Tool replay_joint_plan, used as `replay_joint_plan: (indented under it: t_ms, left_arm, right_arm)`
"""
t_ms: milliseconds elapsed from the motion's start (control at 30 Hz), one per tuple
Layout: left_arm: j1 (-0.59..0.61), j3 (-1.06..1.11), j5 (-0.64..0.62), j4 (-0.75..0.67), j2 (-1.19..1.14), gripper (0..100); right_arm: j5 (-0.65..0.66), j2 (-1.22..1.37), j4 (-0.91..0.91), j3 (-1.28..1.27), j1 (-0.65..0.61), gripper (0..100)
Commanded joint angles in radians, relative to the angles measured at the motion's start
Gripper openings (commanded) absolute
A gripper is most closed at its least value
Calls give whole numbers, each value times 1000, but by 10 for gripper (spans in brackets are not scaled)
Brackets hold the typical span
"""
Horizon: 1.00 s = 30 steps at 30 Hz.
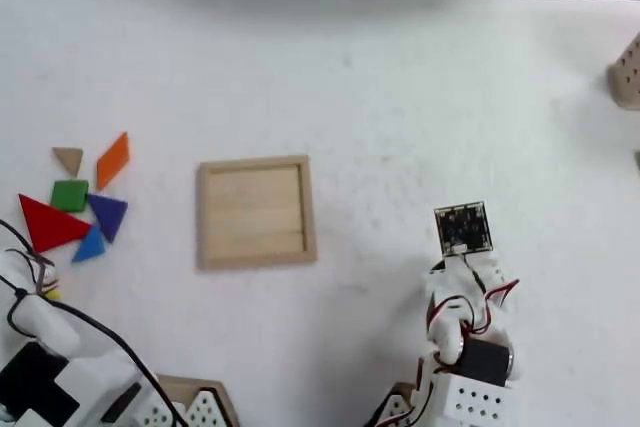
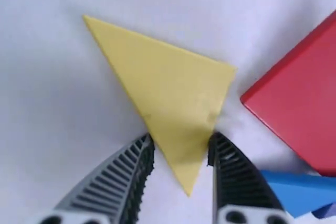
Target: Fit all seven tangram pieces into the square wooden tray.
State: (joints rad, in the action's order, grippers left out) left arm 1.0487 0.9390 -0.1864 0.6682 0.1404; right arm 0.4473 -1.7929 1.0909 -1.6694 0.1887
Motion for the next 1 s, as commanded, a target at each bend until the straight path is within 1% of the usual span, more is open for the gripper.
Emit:
replay_joint_plan:
  t_ms: [0,167,400,467,600,667,767,867,967]
  left_arm:
    - [28,-68,71,-3,-10,162]
    - [102,-187,74,3,-15,162]
    - [197,-318,75,232,-18,166]
    - [206,-328,75,272,-18,206]
    - [206,-325,68,290,-19,344]
    - [206,-331,52,287,-19,372]
    - [209,-361,17,262,-22,365]
    - [205,-411,11,261,-88,296]
    - [205,-517,8,298,-209,254]
  right_arm:
    - [12,-7,8,-5,10,18]
    - [12,-7,8,-5,8,18]
    - [12,-7,8,-5,8,18]
    - [12,-7,8,-5,8,18]
    - [12,-7,8,-5,10,18]
    - [12,-7,8,-5,10,18]
    - [12,-7,10,-5,10,18]
    - [12,-7,19,-2,10,18]
    - [12,-7,19,-2,10,18]
